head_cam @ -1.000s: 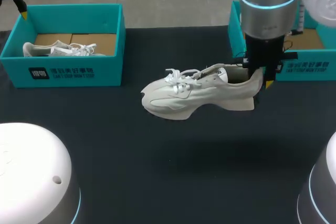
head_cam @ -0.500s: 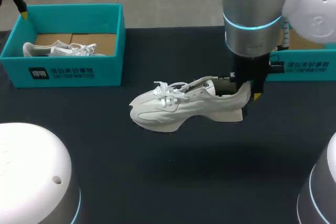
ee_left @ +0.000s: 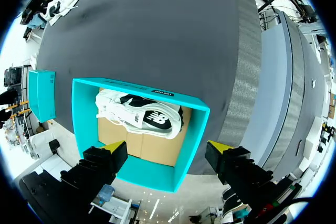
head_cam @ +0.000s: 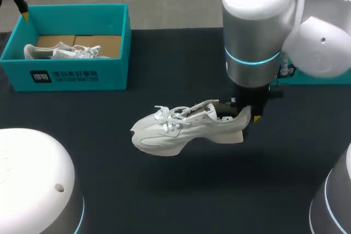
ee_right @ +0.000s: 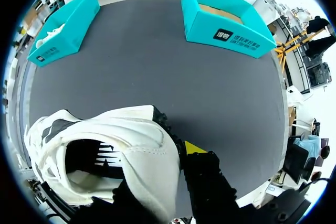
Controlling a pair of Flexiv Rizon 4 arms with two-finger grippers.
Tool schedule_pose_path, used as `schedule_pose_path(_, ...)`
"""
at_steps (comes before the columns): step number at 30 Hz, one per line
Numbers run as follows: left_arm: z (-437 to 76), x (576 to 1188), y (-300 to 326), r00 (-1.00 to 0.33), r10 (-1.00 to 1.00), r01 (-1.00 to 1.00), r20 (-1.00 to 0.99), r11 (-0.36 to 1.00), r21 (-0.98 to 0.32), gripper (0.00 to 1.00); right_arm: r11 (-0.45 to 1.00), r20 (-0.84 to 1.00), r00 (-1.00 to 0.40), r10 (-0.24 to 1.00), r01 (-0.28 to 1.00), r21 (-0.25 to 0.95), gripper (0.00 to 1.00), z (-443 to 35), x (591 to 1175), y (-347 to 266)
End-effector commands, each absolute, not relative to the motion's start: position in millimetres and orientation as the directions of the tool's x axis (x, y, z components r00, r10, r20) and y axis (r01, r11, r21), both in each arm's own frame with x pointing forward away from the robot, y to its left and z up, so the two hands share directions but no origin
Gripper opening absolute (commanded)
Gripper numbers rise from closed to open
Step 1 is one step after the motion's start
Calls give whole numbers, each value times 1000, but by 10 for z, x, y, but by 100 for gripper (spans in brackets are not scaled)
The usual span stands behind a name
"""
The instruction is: Take the shoe out of the shoebox, open the shoe tongue, remove and reinsert the insole, then place the shoe into the shoebox
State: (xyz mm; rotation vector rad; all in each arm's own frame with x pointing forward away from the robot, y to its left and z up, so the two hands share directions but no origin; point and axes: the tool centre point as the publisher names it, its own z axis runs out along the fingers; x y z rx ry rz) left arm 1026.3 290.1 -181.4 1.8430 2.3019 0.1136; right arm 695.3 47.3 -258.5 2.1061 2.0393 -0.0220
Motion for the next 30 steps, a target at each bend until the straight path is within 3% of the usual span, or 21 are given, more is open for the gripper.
schedule_pose_path(1, -1809, 10258, 2901, -209, 973, 958, -97, 223, 178, 100, -23, -158, 43, 987, 992, 122, 0, -2803, 7009, 564)
schedule_pose_path(14, -1809, 10258, 2901, -209, 973, 958, -97, 223, 178, 100, -15, -158, 29, 987, 996, 88, 0, -3402, 7044, 621)
schedule_pose_path(30, -1809, 10258, 2901, -209, 973, 958, -97, 223, 178, 100, -104, -195, 119, 974, 991, 85, 0, -3851, 7225, 575)
